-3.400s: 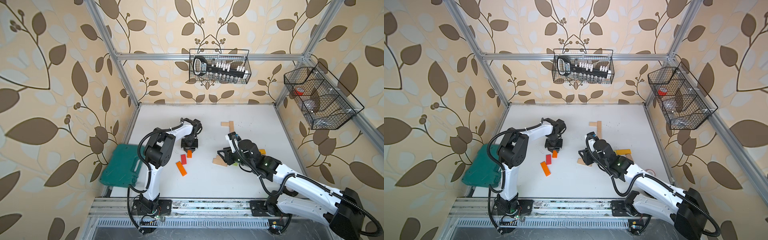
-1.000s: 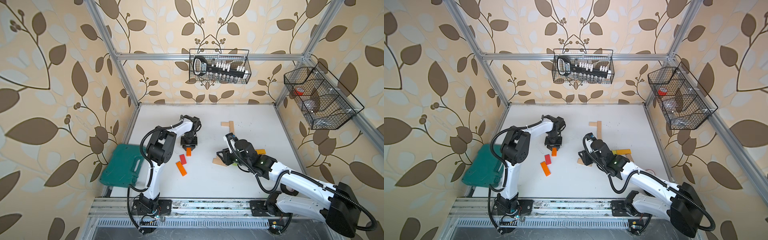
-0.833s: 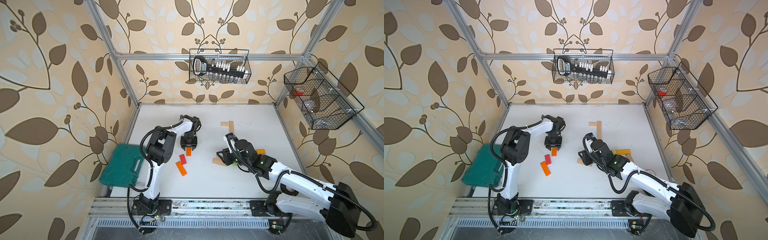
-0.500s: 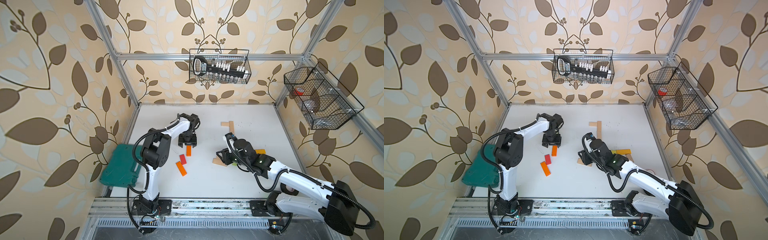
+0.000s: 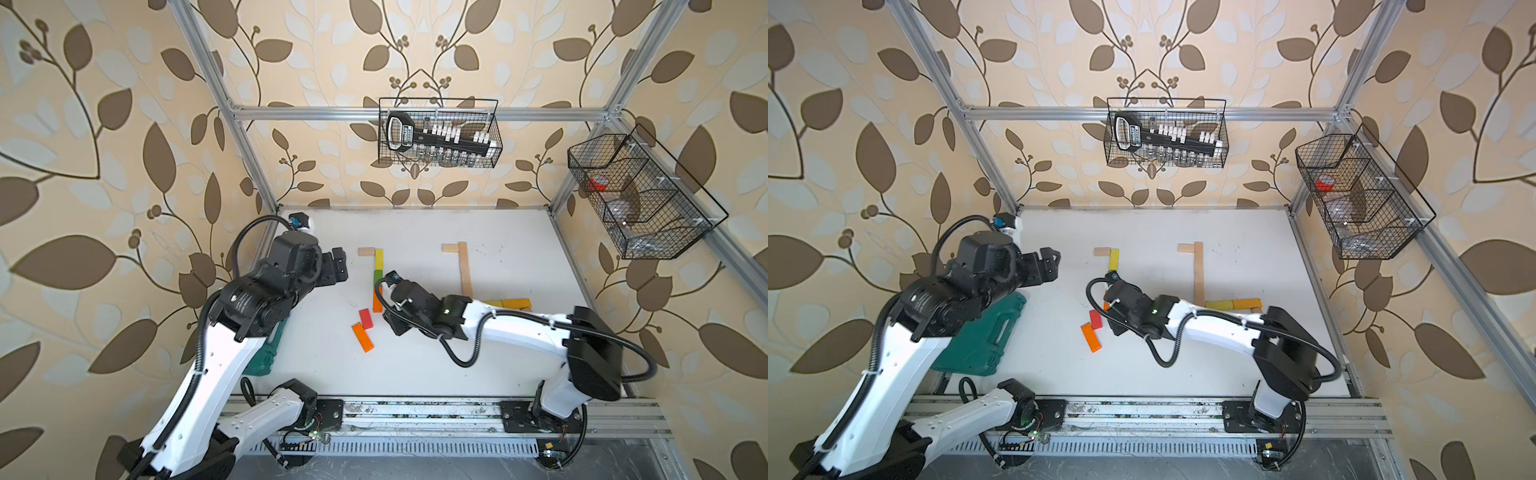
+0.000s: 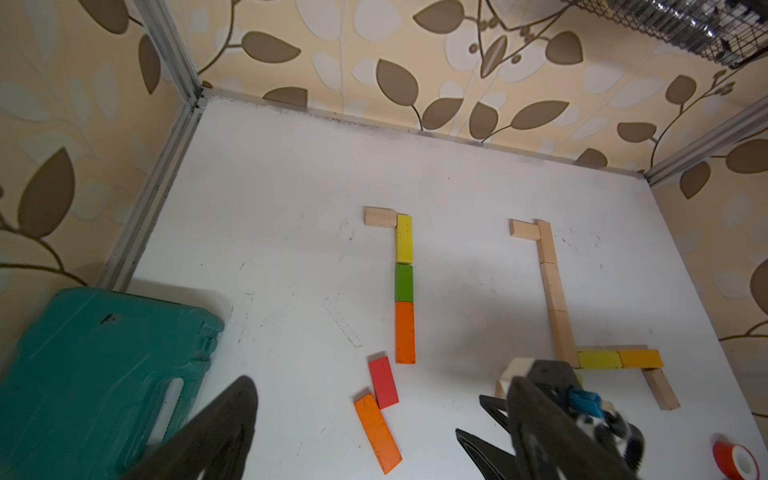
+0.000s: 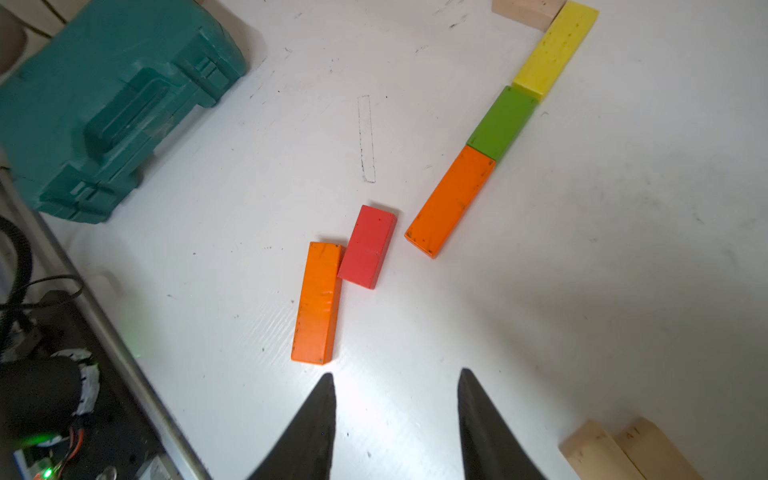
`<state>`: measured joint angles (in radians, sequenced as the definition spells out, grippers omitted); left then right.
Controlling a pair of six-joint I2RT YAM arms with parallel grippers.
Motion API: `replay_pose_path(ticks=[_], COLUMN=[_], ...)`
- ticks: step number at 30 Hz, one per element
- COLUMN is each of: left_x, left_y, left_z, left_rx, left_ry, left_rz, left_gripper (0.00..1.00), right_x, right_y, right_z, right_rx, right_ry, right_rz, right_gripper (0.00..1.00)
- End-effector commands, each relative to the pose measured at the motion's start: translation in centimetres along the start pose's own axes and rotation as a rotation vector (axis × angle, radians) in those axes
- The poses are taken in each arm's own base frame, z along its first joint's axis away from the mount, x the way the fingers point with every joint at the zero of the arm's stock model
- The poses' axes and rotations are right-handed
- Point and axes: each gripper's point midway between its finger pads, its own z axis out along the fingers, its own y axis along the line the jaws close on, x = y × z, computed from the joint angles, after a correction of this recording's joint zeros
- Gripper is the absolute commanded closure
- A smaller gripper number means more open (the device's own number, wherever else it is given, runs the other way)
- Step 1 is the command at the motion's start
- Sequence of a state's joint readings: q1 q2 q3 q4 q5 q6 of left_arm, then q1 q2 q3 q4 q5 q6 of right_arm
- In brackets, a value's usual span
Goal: Assemble a giraffe with building blocks
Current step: Assemble the building block at the center of the board, then pick up the building block from the center of the board.
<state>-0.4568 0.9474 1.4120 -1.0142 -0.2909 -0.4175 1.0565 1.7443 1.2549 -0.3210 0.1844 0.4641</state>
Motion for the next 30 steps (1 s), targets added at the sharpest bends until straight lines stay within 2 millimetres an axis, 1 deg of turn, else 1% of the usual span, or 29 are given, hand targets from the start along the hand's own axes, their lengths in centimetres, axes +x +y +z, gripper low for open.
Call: replay_pose_path(ticks=[1, 4, 6, 9, 11, 15, 18, 24, 30], left_x=[0.0, 0.3, 0.5, 1.0, 1.2, 1.9, 2.2, 2.6, 2.7], left_y=[2.2, 3.2, 3.7, 4.2, 4.4, 4.8, 4.8, 4.6, 4.8], left_z=[-0.3, -2.3, -3.6, -4.9, -5.4, -5.7, -5.8, -5.7, -5.7], left_rx=[-0.084, -0.068, -0.04, -0.004, 0.001, -0.004, 0.004, 0.017, 0.013], left_ry=[-0.065, -0.113, -0.148, -0.178, -0.18, -0.164, -0.16, -0.143, -0.147], left_rz=[-0.067, -0.132, -0.171, -0.209, -0.22, -0.231, -0.24, -0.248, -0.249], left_gripper=[0.06, 0.07, 0.07, 0.08, 0.08, 0.08, 0.08, 0.08, 0.08], right_x=[1.2, 0.9, 1.1, 1.1, 1.2, 1.5, 1.8, 2.4, 3.3], right_y=[0.1, 1.0, 1.5, 2.4, 2.6, 2.3, 1.8, 0.7, 0.9], right_z=[1.7, 3.5, 5.0, 6.8, 7.8, 9.6, 10.6, 11.9, 12.7], right_rx=[0.086, 0.091, 0.105, 0.114, 0.125, 0.171, 0.207, 0.256, 0.246], right_ry=[0.102, 0.128, 0.162, 0.196, 0.214, 0.249, 0.272, 0.302, 0.33], right_rz=[-0.02, -0.031, -0.053, -0.085, -0.092, -0.104, -0.104, -0.086, -0.084], right_gripper=[0.55, 0.55, 0.55, 0.55, 0.55, 0.56, 0.56, 0.57, 0.59])
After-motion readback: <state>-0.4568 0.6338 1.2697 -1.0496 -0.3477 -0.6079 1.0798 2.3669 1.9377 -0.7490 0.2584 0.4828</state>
